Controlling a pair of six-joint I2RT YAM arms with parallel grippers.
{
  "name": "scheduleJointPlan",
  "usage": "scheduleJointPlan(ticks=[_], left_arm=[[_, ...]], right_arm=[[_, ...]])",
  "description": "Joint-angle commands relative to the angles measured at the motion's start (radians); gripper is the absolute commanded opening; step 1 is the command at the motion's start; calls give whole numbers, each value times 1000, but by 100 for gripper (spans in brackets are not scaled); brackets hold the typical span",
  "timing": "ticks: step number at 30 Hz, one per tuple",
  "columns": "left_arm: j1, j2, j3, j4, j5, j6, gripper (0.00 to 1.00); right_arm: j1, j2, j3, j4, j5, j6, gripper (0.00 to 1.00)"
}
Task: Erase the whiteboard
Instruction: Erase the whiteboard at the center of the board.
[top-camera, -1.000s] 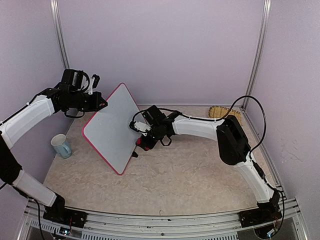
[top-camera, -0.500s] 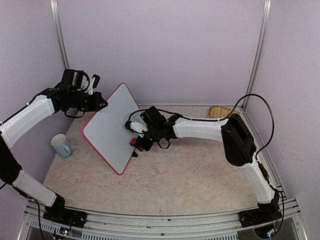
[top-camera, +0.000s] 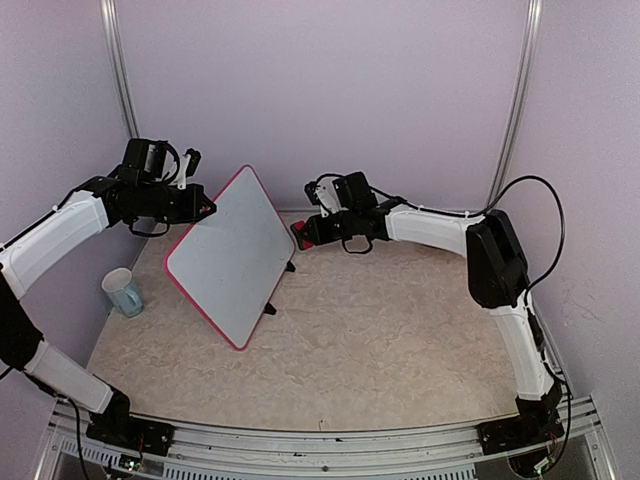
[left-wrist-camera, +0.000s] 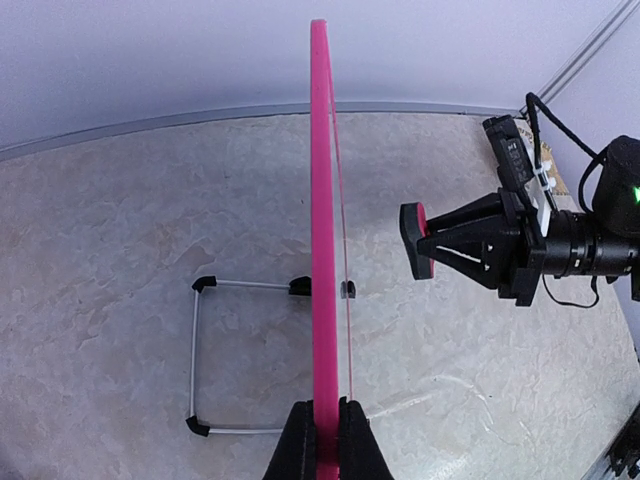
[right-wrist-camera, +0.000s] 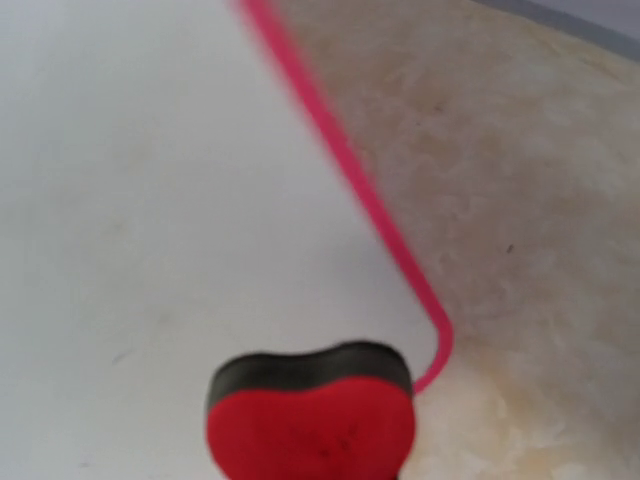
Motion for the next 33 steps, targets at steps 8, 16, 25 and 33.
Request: scheduleJointPlan(ticks=[8,16,25,33], left_arm=[[-28,-4,-30,-34,50,28,0],[-36,-58,-18,-70,32,19,0],[-30,-71,16,-126,2,-1,0],[-31,-78,1,-148,31,-9,0]], right_arm=[[-15,142,194,-103,-245,253,8],[-14,118,80,-58,-283,256,8],[-11,-7,-41,-29,-254,195,8],[43,24,25,-115,-185,52,8]])
